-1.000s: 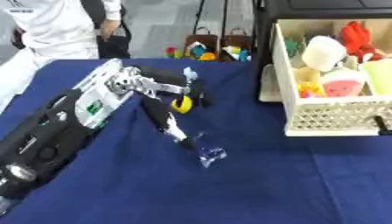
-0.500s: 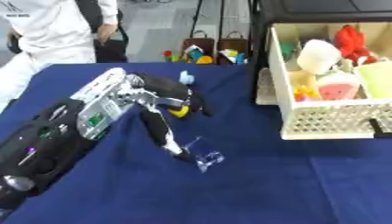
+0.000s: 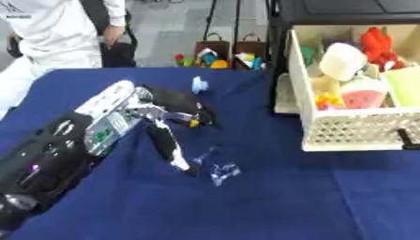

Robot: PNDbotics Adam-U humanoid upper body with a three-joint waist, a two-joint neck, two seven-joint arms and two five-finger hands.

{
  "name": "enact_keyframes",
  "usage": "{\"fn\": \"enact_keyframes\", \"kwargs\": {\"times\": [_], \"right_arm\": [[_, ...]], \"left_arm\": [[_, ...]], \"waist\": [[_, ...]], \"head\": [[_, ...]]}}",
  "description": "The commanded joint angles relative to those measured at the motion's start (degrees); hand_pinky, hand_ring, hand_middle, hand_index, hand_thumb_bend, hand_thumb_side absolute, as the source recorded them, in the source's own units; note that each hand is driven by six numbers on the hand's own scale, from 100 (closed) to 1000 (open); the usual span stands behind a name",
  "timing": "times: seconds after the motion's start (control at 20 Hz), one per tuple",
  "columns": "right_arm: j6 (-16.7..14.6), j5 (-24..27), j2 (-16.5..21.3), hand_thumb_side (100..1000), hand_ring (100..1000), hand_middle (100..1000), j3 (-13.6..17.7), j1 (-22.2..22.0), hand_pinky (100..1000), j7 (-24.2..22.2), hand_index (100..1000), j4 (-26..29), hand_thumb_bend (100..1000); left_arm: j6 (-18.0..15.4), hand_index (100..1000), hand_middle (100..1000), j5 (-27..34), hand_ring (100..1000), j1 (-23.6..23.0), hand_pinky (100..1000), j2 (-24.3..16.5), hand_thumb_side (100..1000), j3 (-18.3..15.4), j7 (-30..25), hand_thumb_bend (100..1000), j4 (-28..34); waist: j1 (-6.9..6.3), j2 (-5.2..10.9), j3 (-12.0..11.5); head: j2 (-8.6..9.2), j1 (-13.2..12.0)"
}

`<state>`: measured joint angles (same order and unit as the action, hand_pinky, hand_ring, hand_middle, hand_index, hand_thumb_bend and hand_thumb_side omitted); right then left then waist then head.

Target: Pick up objects from table and place into drawer.

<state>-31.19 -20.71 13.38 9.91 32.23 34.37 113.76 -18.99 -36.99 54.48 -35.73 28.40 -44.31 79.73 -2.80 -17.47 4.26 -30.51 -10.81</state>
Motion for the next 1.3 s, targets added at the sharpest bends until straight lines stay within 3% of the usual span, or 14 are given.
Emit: {"fn": "enact_keyframes", "kwargs": {"times": [0.05, 0.8, 1.3], "right_arm": [[-0.39, 0.59, 0.58, 1000, 770, 682, 0.09, 0.84, 723, 0.50, 796, 0.83, 100], [-0.36, 0.84, 0.26, 1000, 772, 680, 0.09, 1.24, 724, 0.48, 797, 0.83, 100], [-0.32, 0.91, 0.07, 1000, 773, 679, 0.06, 1.38, 724, 0.53, 797, 0.83, 100]], "left_arm": [[-7.43, 970, 877, -1.71, 838, 1.12, 707, -0.52, 578, -0.90, -3.24, 597, 1.05], [-11.52, 953, 869, -6.52, 833, 1.25, 697, 2.70, 576, -0.96, 2.49, 591, -5.50], [-13.71, 903, 825, -5.09, 800, 1.32, 638, 3.93, 560, -0.64, 5.77, 564, -6.79]], "waist": [[0.16, 0.84, 0.05], [0.02, -0.05, 0.80], [0.13, -0.47, 1.03]], "head": [[0.78, 0.19], [1.50, 0.03], [1.80, 0.13]]}}
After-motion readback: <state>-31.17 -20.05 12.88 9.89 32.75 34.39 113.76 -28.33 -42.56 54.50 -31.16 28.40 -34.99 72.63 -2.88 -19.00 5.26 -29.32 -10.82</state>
